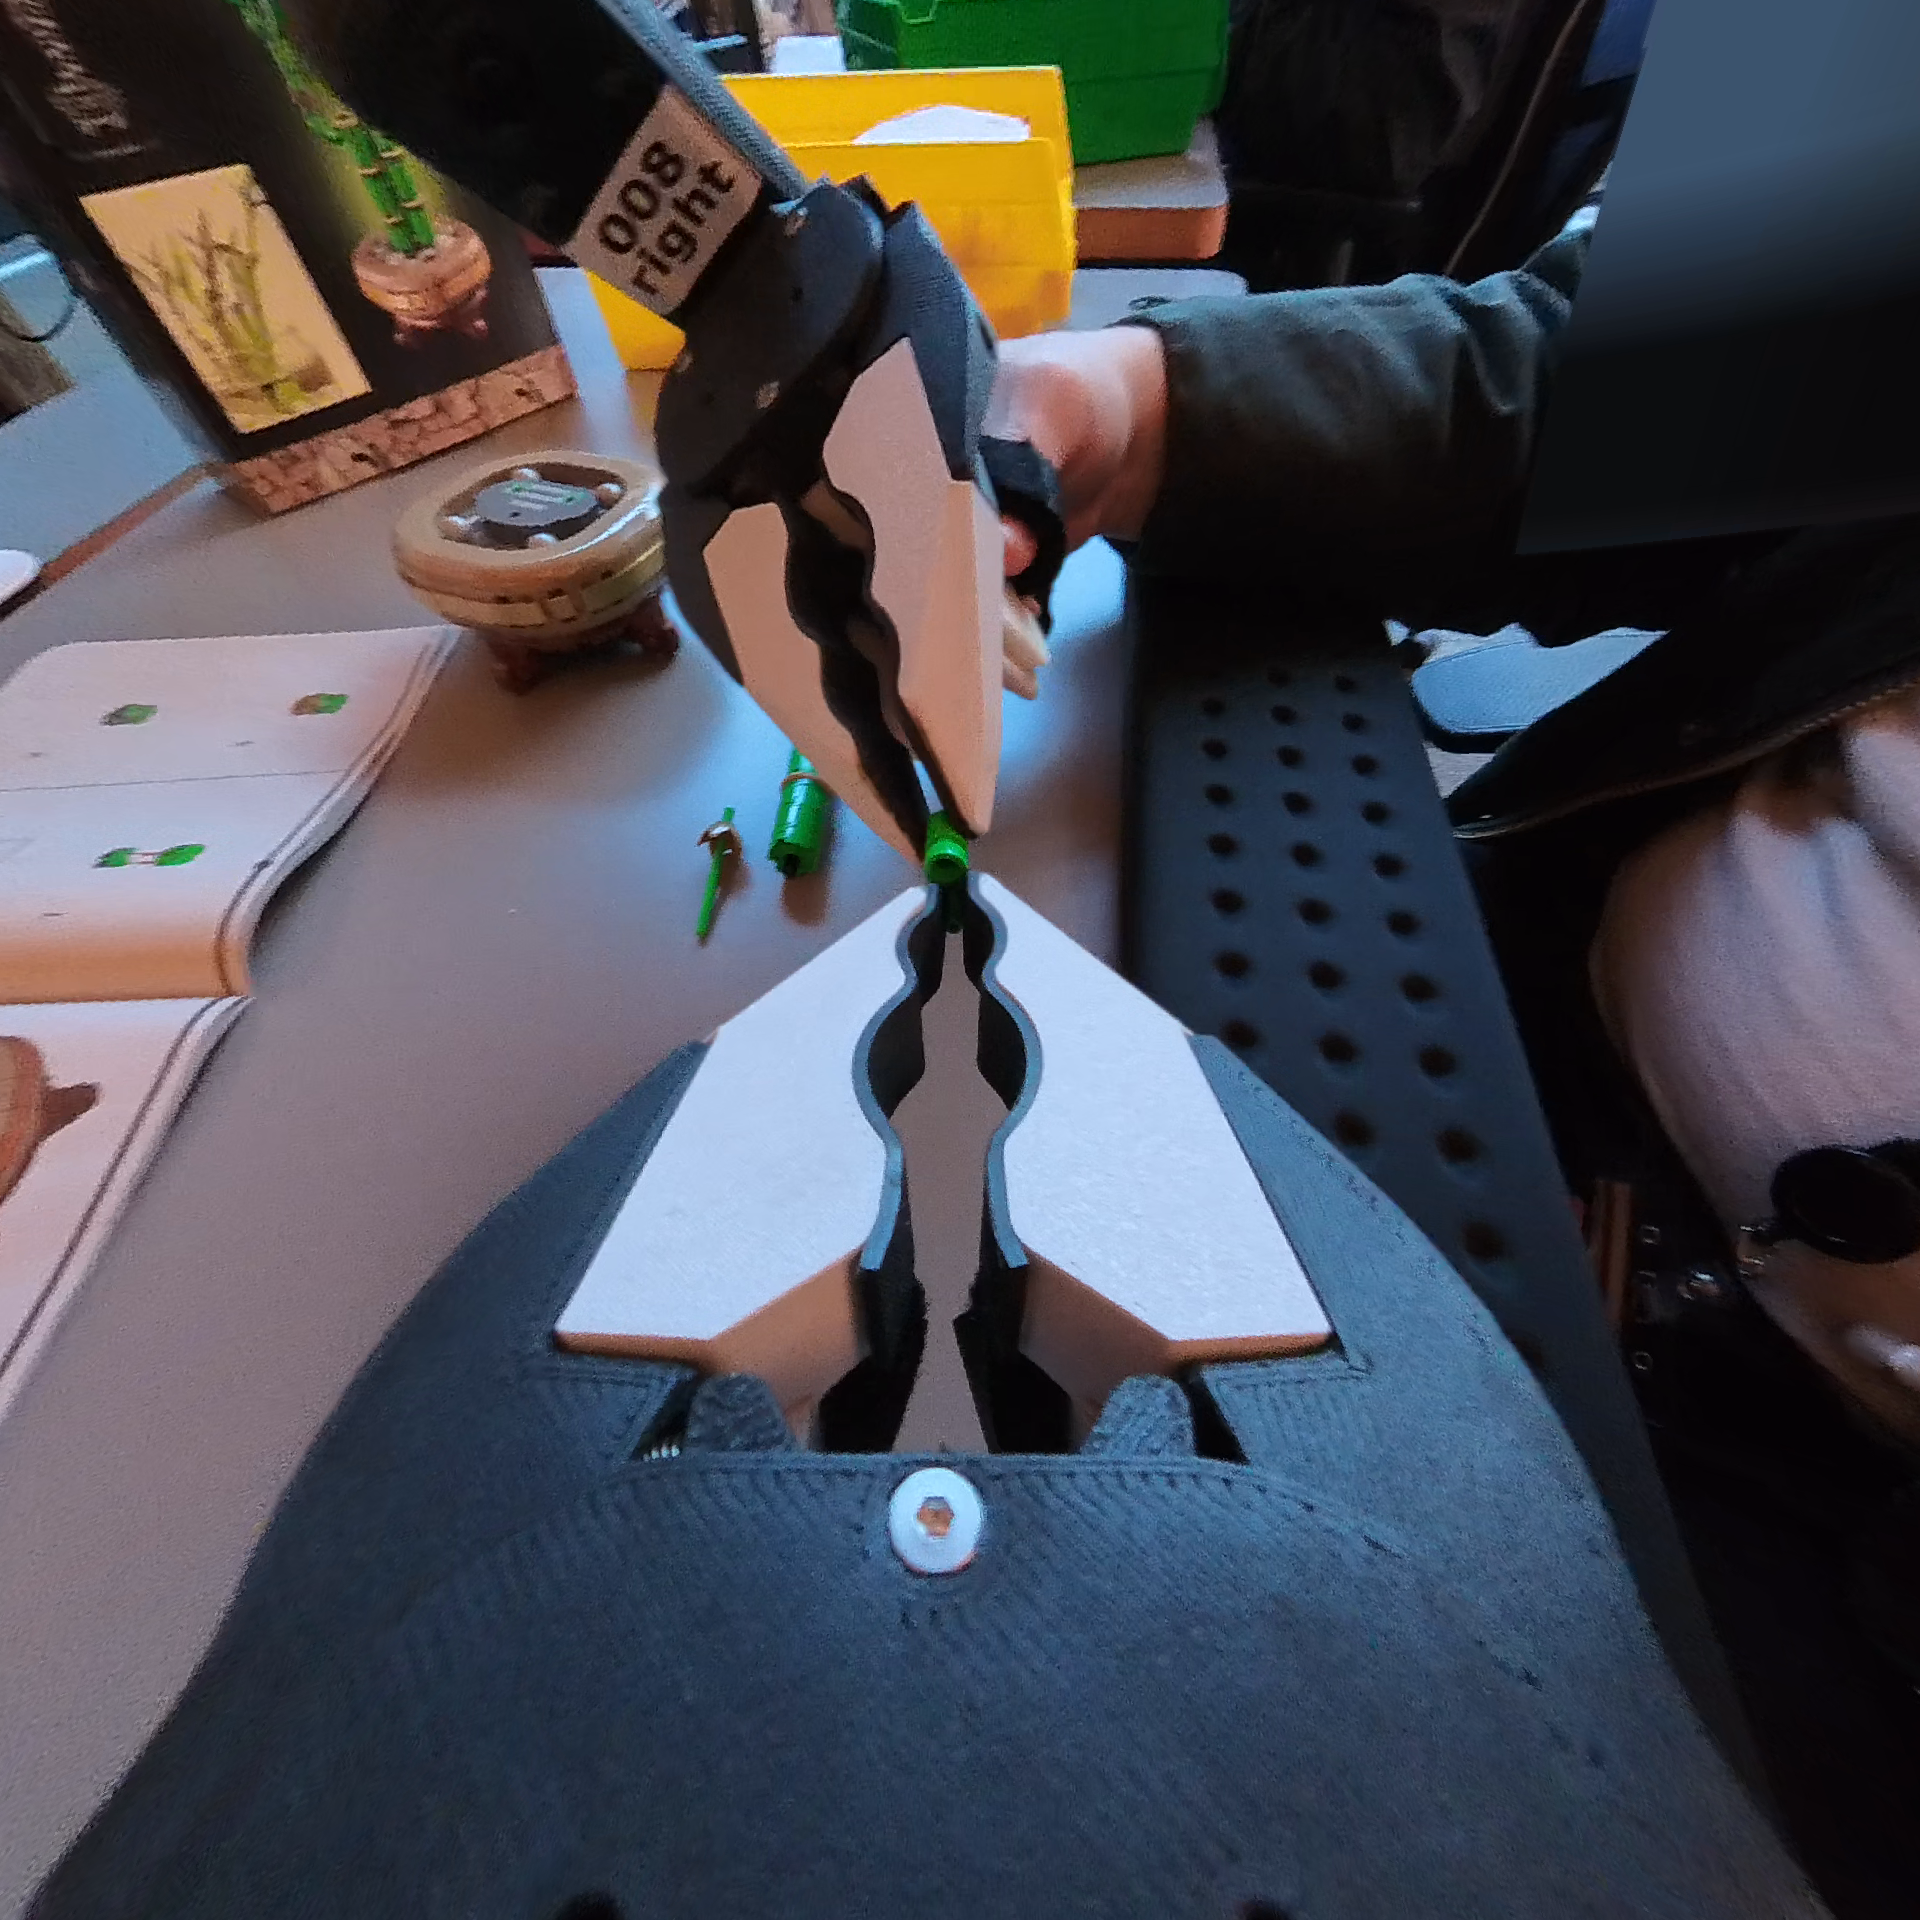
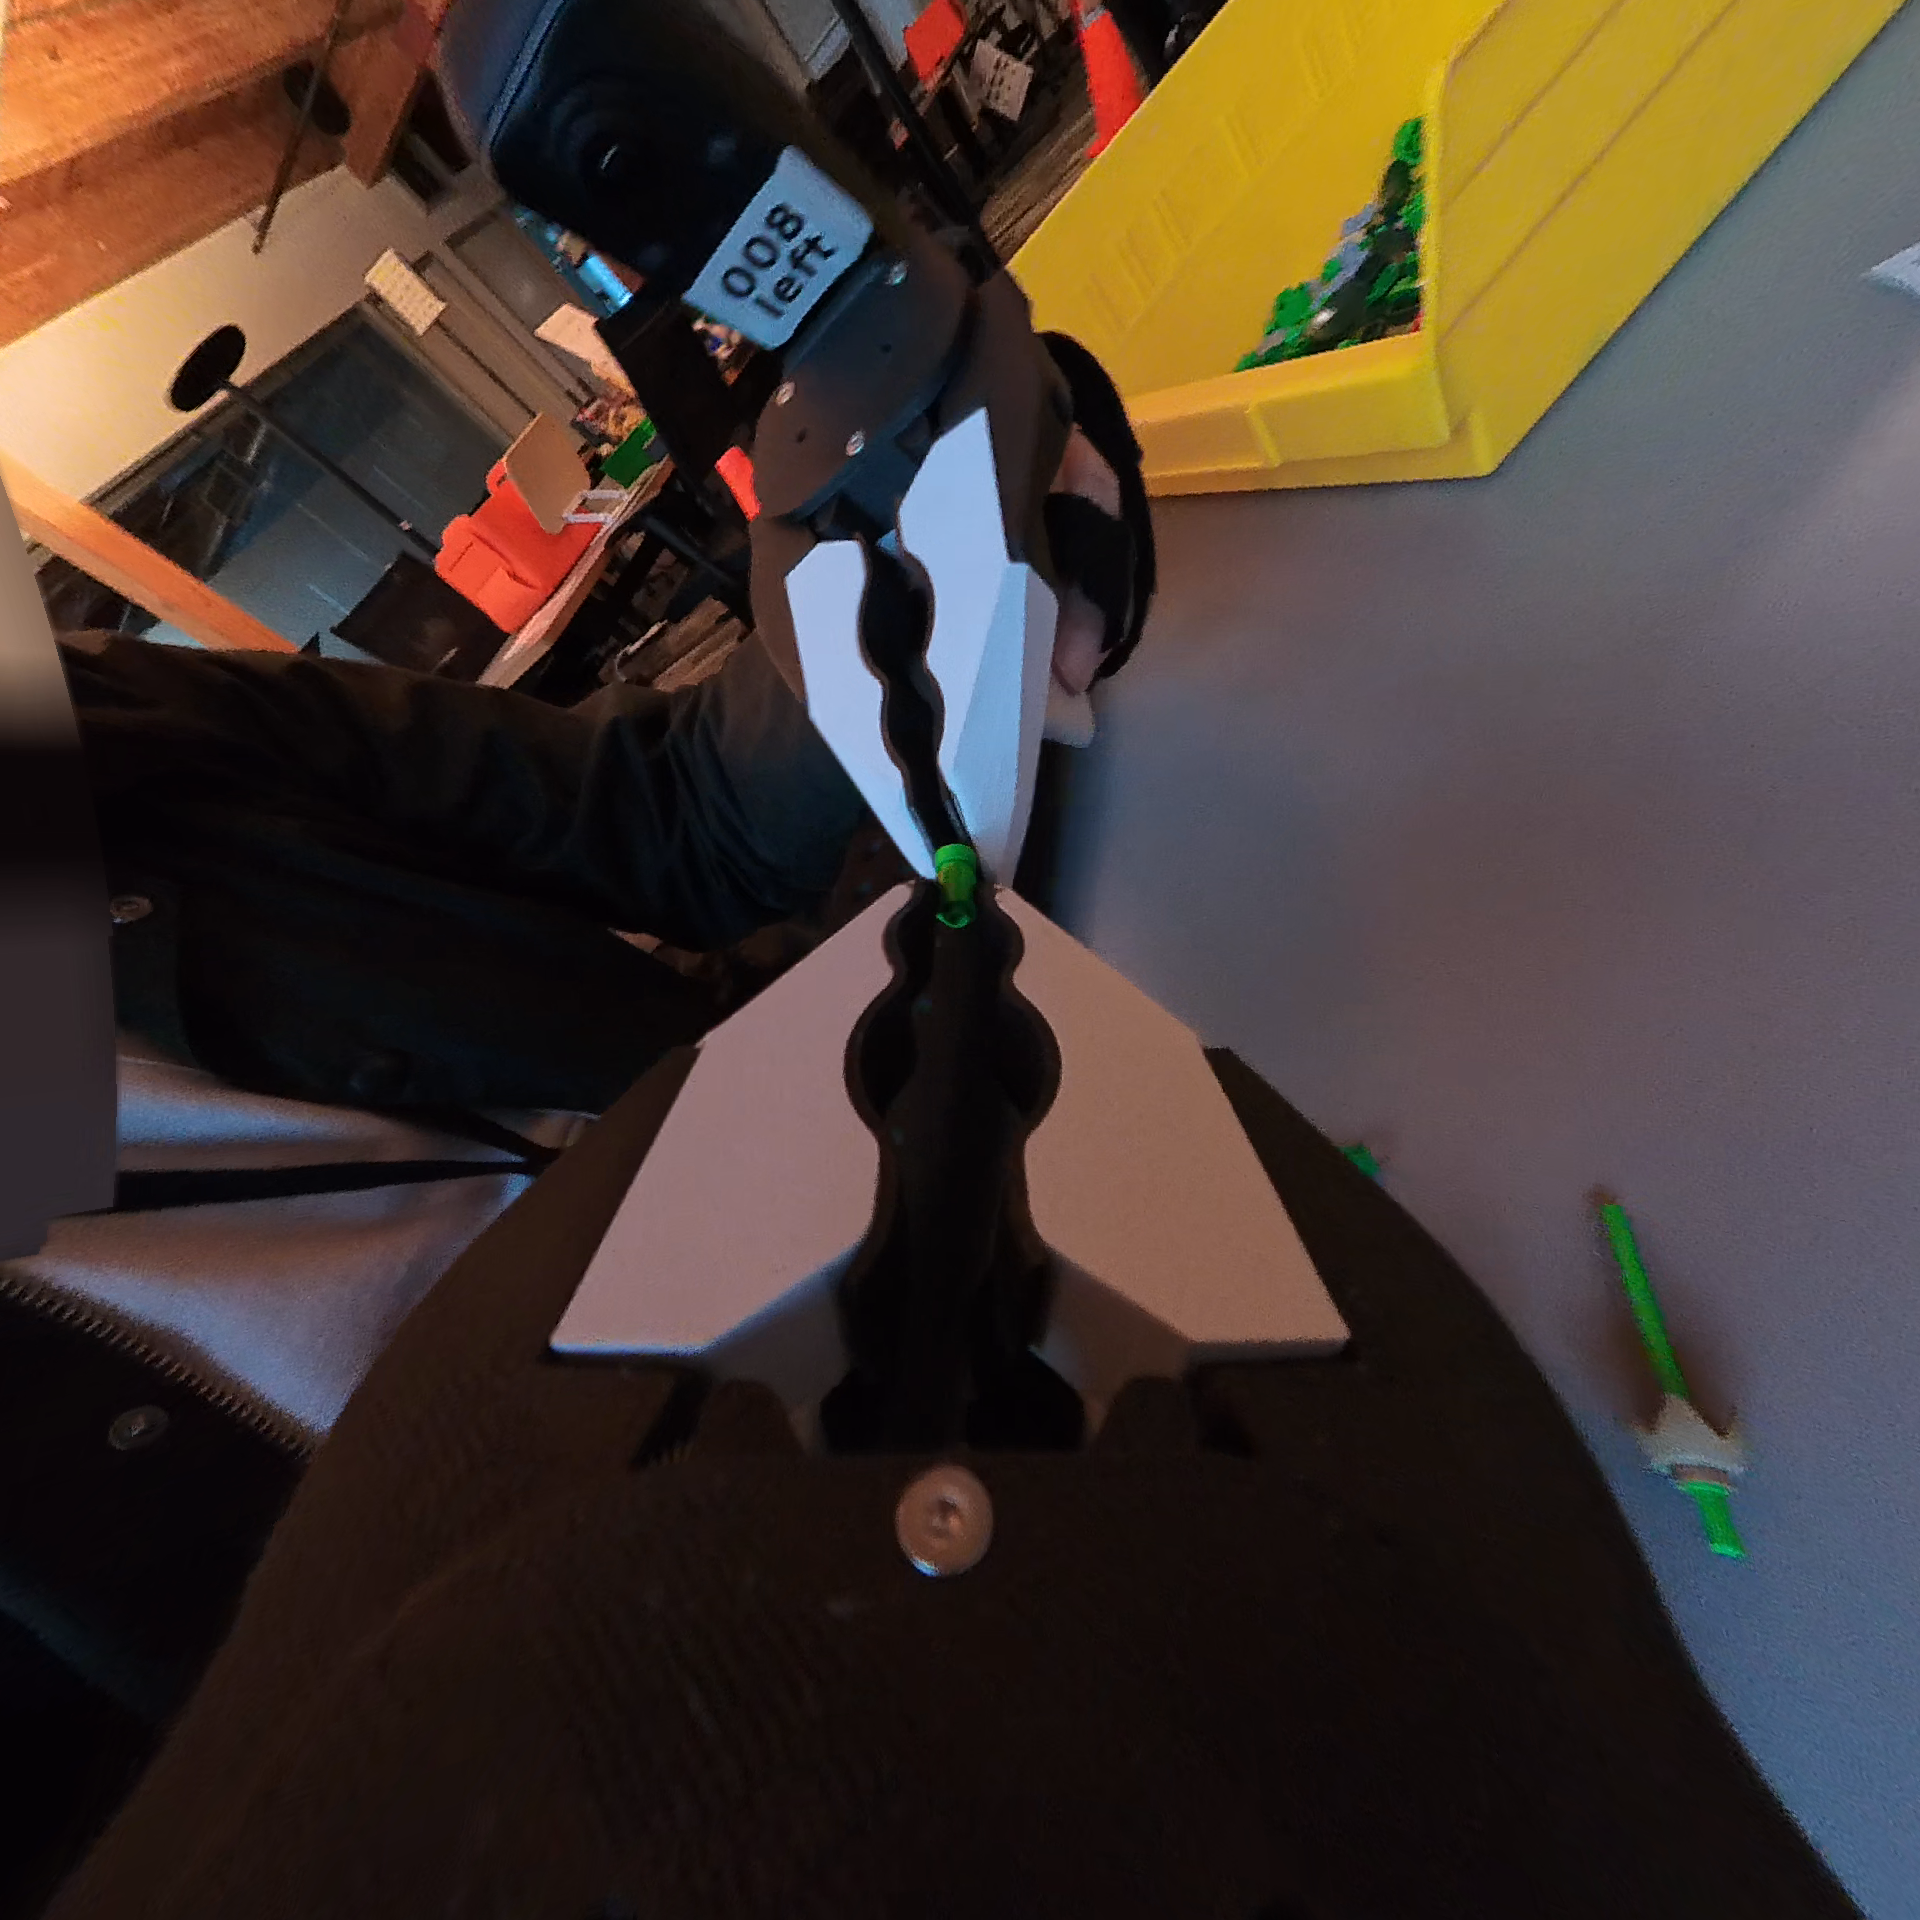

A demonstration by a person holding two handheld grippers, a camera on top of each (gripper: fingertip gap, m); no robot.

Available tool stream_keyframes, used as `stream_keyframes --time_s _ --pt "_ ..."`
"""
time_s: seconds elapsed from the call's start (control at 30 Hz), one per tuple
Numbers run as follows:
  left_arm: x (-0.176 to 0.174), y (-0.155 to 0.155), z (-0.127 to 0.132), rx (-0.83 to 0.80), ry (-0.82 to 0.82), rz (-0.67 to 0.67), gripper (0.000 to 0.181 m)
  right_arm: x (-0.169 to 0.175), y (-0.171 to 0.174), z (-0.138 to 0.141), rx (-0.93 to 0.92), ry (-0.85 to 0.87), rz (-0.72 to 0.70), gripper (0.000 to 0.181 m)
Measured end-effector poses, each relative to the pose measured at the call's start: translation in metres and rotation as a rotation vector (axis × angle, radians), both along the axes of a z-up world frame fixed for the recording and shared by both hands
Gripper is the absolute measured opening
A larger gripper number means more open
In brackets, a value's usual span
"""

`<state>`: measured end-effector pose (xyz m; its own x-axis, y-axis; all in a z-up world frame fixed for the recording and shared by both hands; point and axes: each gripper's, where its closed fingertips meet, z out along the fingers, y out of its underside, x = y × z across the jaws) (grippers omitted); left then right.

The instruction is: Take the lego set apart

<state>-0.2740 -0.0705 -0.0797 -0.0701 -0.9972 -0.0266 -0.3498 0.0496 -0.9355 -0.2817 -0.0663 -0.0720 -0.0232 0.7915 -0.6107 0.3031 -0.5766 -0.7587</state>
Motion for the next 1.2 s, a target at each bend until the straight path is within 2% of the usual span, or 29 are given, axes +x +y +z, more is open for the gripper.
stream_keyframes --time_s 0.2,0.4,0.6,0.7,0.83,0.9,0.97,1.07,1.13,1.2 --pt "-0.001 -0.025 0.009 -0.106 -0.038 -0.142 0.0 0.0 -0.025 0.007 -0.003 0.03 0.138 0.006" --pt "-0.006 -0.04 0.021 -0.209 -0.088 -0.239 0.0 0.005 -0.03 0.018 0.005 0.087 0.167 0.006" --pt "-0.006 -0.024 0.025 -0.191 -0.135 -0.157 0.0 0.006 -0.019 0.017 0.002 0.09 0.111 0.006" --pt "-0.005 0.0 0.01 -0.086 -0.071 -0.007 0.001 0.011 -0.002 -0.021 0.126 -0.133 0.021 0.006" --pt "-0.003 0.007 -0.016 0.003 0.071 0.042 0.001 0.015 -0.005 -0.056 0.303 -0.342 0.06 0.007" --pt "-0.003 0.01 -0.035 0.035 0.17 0.058 0.002 0.016 0.001 -0.065 0.357 -0.402 0.043 0.017" --pt "-0.001 0.01 -0.044 0.079 0.22 0.064 0.001 0.012 0.004 -0.058 0.352 -0.358 0.013 0.023" --pt "-0.001 0.014 -0.049 0.142 0.25 0.082 0.001 0.004 0.008 -0.036 0.277 -0.23 -0.043 0.022" --pt "0.0 0.016 -0.05 0.169 0.257 0.095 0.002 0.003 0.017 -0.034 0.157 -0.205 -0.109 0.015" --pt "0.0 0.018 -0.05 0.196 0.26 0.106 0.001 0.001 0.018 -0.038 0.037 -0.196 -0.124 0.016"
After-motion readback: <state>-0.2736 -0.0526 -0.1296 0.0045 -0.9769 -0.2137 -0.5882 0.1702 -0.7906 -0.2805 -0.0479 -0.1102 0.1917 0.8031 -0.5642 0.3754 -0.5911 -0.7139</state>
